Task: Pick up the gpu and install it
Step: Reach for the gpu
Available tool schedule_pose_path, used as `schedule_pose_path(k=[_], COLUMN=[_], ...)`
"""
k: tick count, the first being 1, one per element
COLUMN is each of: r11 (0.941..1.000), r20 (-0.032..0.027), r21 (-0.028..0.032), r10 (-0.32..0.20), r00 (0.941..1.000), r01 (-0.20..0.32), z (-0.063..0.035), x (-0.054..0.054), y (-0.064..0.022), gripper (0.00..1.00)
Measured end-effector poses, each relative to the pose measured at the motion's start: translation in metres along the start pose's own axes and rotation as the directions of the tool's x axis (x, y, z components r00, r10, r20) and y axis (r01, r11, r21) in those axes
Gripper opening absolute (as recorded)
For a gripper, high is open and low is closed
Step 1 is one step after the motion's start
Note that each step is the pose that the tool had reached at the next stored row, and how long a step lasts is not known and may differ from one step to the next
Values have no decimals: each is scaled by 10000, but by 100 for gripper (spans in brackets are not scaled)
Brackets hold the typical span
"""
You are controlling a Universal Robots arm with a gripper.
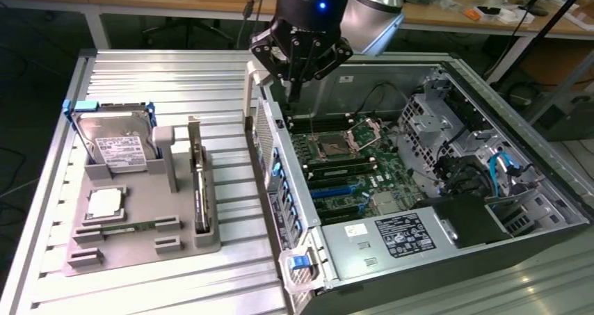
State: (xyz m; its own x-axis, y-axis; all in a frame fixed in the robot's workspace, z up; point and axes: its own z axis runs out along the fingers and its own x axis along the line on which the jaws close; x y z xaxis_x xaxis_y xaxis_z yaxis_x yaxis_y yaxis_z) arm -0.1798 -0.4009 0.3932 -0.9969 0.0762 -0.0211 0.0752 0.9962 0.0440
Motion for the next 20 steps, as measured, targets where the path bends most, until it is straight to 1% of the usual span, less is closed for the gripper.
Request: schedule_pose_path(k=[20], r11=[10000], r20=[0], r21=[0], r10=[0], r00=[10000], r01=[0], z=[-3], x=[129], y=[-9], gripper=[11])
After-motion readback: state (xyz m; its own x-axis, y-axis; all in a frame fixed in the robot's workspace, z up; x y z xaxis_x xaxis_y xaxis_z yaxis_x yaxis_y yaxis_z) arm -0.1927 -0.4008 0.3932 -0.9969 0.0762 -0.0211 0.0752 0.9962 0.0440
